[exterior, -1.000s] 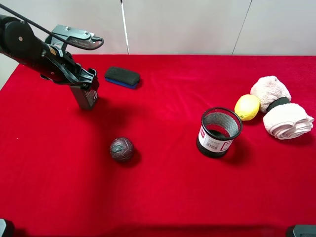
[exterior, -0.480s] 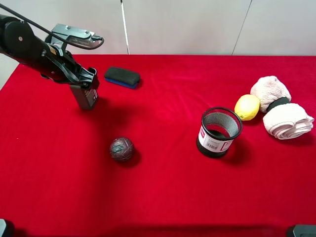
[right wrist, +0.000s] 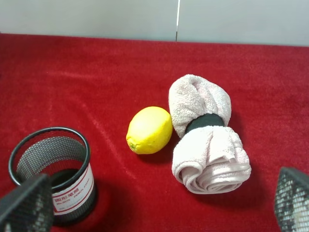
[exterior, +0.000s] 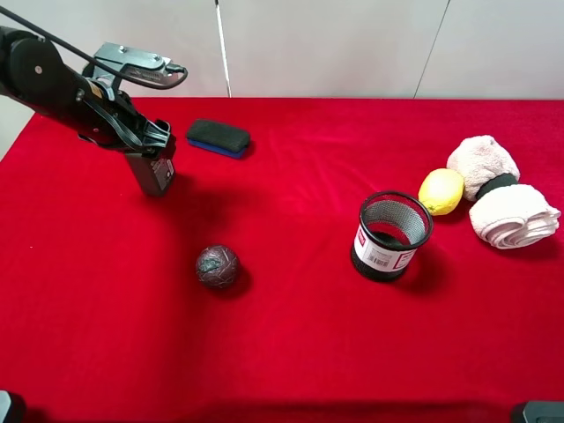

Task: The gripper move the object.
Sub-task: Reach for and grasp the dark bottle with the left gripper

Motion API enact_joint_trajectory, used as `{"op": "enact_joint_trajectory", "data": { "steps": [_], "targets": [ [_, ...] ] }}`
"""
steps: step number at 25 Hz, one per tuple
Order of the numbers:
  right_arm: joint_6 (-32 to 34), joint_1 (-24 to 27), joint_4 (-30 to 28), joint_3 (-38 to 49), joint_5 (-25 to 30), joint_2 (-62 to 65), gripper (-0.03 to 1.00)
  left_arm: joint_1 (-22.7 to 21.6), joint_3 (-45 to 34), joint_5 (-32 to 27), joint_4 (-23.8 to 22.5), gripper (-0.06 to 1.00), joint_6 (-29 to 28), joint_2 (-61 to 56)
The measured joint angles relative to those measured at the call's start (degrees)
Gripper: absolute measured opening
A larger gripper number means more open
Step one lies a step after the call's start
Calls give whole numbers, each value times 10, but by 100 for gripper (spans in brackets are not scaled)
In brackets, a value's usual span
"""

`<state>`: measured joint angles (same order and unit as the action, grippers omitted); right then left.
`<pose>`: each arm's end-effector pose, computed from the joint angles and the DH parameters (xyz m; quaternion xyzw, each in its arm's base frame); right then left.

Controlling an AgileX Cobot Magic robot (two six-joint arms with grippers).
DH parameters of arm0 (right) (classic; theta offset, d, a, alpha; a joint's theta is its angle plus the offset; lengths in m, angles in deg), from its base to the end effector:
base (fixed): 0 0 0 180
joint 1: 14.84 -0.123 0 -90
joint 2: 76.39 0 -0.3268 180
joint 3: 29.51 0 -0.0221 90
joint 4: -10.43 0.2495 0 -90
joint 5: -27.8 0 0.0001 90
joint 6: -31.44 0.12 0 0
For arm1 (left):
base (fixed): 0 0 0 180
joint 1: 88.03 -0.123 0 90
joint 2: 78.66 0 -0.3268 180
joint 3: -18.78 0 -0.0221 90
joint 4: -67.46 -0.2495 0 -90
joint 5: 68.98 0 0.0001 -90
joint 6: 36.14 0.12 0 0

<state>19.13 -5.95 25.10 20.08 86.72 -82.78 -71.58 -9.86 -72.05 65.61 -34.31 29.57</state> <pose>-0.0191 0.0293 0.2694 -0.0282 0.8356 0.0273 0.5480 0.3512 -0.1035 0.1745 0.1639 0.9251 -0.0373 0.3405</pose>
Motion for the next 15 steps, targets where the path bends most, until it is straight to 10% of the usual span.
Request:
{"op": "enact_joint_trajectory", "data": {
  "steps": [8, 15],
  "targets": [
    [0, 0, 0, 0, 0, 0, 69, 1, 0, 1, 0, 43, 0, 0],
    [0, 0, 0, 0, 0, 0, 69, 1, 0, 2, 0, 41, 0, 0]
  ]
}}
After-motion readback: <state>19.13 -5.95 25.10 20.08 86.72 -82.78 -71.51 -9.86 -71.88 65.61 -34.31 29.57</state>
